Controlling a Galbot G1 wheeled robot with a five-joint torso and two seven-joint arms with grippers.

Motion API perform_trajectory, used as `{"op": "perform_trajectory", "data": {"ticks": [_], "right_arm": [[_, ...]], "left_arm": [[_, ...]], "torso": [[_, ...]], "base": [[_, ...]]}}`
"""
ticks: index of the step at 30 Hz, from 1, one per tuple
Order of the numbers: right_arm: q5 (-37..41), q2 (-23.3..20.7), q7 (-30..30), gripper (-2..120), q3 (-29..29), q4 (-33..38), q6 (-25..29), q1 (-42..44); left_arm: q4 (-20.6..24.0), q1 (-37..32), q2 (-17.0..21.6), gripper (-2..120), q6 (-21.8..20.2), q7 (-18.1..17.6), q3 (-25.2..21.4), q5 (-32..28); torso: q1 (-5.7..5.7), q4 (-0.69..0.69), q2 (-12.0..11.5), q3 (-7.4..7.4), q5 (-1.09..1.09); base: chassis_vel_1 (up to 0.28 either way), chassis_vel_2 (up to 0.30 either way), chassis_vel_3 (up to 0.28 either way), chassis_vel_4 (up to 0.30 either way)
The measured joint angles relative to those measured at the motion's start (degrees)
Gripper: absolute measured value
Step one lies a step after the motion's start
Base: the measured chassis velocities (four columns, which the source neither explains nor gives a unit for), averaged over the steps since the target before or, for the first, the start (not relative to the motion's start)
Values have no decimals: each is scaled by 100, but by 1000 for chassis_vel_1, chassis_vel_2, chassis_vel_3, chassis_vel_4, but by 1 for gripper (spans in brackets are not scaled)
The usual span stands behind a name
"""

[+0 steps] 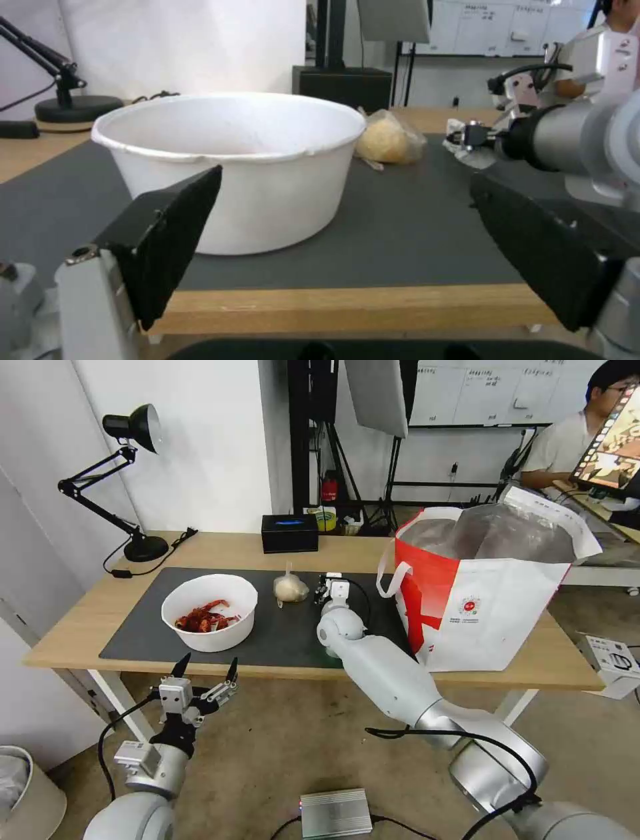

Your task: Pick up the trash from the table and place it into the takeout bag.

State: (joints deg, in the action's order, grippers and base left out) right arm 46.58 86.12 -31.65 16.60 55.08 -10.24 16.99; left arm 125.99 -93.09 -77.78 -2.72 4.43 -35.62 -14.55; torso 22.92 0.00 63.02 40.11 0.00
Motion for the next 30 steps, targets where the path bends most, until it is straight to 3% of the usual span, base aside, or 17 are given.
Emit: {"op": "perform_trajectory", "data": {"ticks": [17,20,30], "right_arm": [[-29,-346,89,0,124,564,431,176],[-71,-846,375,0,366,1354,794,375],[-1168,-1711,1247,0,386,2722,1487,1100]], "left_arm": [[12,-27,-15,100,17,8,12,16],[17,-36,-5,100,25,8,-15,14],[21,-46,76,100,27,8,-107,-38]], "torso": [[0,-1,0,0,0],[0,0,0,0,1],[0,-1,0,0,1]], "base": [[0,0,0,0],[0,0,0,0],[0,0,0,0]]}}
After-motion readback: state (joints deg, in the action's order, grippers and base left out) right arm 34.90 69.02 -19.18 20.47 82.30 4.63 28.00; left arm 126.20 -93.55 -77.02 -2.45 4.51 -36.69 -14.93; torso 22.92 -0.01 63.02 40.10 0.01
